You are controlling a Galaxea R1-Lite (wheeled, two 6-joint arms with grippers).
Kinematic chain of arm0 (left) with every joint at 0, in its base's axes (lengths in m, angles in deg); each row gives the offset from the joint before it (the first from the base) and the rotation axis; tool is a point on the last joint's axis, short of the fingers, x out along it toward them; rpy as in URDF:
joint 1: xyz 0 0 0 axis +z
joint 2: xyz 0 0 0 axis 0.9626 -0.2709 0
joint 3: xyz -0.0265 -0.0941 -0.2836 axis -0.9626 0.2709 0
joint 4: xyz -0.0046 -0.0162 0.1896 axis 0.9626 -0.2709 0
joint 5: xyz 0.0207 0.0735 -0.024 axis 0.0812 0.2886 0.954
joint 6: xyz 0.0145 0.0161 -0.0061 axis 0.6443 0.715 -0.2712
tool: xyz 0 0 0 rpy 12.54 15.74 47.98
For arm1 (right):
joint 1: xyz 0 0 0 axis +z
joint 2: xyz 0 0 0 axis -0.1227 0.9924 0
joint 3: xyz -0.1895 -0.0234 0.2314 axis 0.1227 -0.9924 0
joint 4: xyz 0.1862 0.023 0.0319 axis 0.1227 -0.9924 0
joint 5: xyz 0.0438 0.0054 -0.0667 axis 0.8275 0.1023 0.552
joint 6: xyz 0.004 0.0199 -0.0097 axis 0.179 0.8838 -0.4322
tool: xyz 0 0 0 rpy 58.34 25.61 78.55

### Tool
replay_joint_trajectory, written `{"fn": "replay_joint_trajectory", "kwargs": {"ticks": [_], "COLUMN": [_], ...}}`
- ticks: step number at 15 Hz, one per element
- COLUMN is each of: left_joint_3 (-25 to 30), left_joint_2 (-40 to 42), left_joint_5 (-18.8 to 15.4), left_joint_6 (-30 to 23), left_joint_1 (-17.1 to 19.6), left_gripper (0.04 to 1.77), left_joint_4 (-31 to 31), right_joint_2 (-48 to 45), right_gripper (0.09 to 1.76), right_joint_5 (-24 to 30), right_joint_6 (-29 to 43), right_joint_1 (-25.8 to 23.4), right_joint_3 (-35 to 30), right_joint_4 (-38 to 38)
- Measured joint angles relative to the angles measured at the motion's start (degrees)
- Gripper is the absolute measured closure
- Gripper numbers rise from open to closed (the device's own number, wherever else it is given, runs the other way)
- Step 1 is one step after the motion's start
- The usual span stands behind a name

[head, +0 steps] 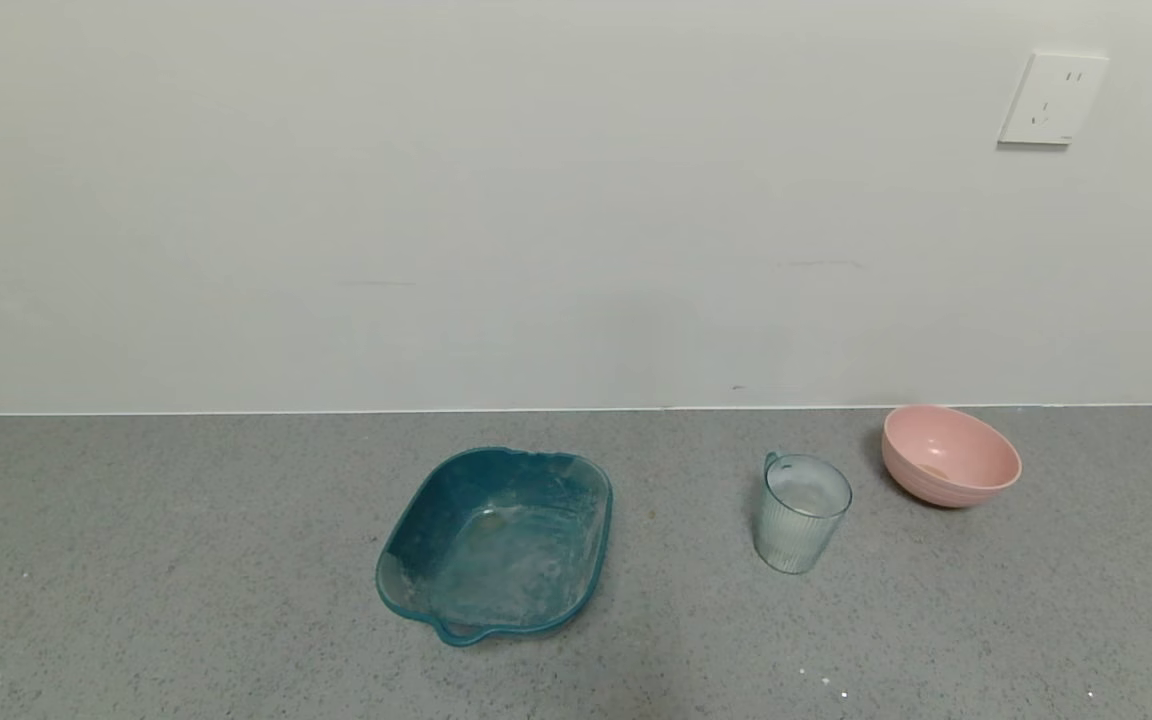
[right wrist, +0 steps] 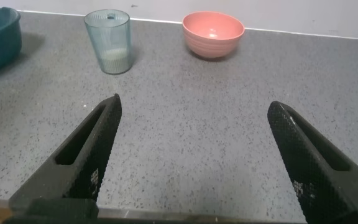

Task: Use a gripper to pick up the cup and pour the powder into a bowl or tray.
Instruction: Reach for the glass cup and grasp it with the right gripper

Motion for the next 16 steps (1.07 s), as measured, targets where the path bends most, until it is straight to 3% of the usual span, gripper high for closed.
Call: {"fn": "replay_joint_trajectory", "kwargs": {"ticks": [5,11,16], "left_joint_3": [0.0,0.0,0.0], "left_joint_2": [0.0,0.0,0.0], "left_joint_5": [0.0,0.0,0.0], "left_joint_6": [0.0,0.0,0.0], "left_joint_1": [0.0,0.0,0.0], "left_gripper": [0.09,0.09,0.09], "left_joint_4": [0.0,0.0,0.0], "right_joint_2": [6.1,21.5,37.0], "right_gripper": [0.14,0.14,0.14], "right_joint_5": [0.7,4.0,6.8], "right_joint_6": [0.0,0.0,-0.3], "right_joint_1": [0.3,1.2,1.4], "right_joint_3": [8.3,18.4,22.8], "right_joint_4": [-7.8,-8.7,-7.4]}}
